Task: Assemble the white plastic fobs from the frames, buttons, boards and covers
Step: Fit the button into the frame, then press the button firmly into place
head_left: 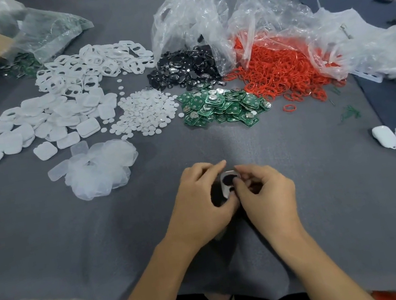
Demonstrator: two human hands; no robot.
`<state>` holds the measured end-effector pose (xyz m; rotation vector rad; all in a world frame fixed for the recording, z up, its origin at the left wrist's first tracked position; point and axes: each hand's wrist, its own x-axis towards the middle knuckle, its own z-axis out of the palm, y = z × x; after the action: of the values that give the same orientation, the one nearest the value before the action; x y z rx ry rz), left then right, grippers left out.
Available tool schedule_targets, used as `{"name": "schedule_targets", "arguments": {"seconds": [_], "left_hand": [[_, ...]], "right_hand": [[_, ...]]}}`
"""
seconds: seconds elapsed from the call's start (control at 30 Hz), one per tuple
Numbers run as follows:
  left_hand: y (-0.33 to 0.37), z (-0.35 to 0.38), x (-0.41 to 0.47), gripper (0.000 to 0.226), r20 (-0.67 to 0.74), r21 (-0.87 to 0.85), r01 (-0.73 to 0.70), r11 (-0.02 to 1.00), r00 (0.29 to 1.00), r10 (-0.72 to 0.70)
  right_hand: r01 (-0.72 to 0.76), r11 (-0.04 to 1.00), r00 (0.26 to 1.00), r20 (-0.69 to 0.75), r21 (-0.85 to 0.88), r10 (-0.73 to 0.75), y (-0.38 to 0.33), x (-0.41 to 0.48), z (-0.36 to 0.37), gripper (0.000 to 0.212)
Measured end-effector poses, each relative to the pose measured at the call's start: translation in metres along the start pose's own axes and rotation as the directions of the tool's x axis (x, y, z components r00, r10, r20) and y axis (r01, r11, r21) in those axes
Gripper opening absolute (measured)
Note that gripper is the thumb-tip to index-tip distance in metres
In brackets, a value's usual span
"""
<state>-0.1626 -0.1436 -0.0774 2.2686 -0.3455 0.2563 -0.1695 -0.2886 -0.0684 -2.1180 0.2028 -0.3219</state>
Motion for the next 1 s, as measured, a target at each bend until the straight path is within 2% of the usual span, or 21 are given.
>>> {"name": "schedule_targets", "arguments": {"seconds": [0.1,0.2,0.33,0.5,0.63,0.7,0.8,0.9,1.0], "left_hand": [[-0.004,0.000,0.000,0.089,0.139,0.012,-0.037,0.999,0.990,0.035],[-0.008,0.001,0.001,0.090,0.135,-0.066,0.022,0.998,0.991,-0.013],[-0.008,0.000,-0.001,0.086,0.119,-0.083,0.034,0.996,0.993,-0.024],[-0.005,0.002,0.000,0.077,0.117,-0.042,-0.008,0.999,0.993,0.012],[-0.001,0.004,0.002,0.062,0.057,-0.086,0.004,0.996,0.998,0.001],[0.001,0.006,0.002,0.046,0.034,0.022,0.027,0.999,0.999,-0.027],[0.001,0.011,0.000,0.039,-0.025,0.123,0.026,0.992,0.999,-0.023],[0.000,0.011,0.000,0.030,-0.073,0.136,-0.037,0.990,0.996,0.047],[-0.004,0.010,0.002,0.027,-0.123,0.059,-0.036,0.998,0.992,0.043]], "right_hand": [[-0.011,0.999,1.000,0.014,-0.046,0.012,0.001,0.004,-0.004,0.023],[-0.014,0.997,0.998,0.053,-0.078,0.018,0.002,0.006,-0.006,0.023],[-0.003,0.992,0.994,0.107,-0.128,0.017,0.001,0.008,-0.011,0.022],[0.009,0.989,0.996,0.086,-0.145,0.003,-0.010,0.018,-0.019,0.022],[0.121,0.971,0.987,0.132,-0.208,-0.095,-0.040,0.036,-0.003,0.020],[0.201,0.960,0.971,0.169,-0.194,-0.169,-0.058,0.046,0.012,0.019],[0.262,0.953,0.936,0.278,-0.150,-0.214,-0.087,0.070,0.041,0.018],[0.326,0.902,0.873,0.457,-0.284,-0.172,-0.105,0.102,0.081,0.015],[0.350,0.857,0.840,0.532,-0.377,-0.109,-0.111,0.125,0.113,0.019]]}}
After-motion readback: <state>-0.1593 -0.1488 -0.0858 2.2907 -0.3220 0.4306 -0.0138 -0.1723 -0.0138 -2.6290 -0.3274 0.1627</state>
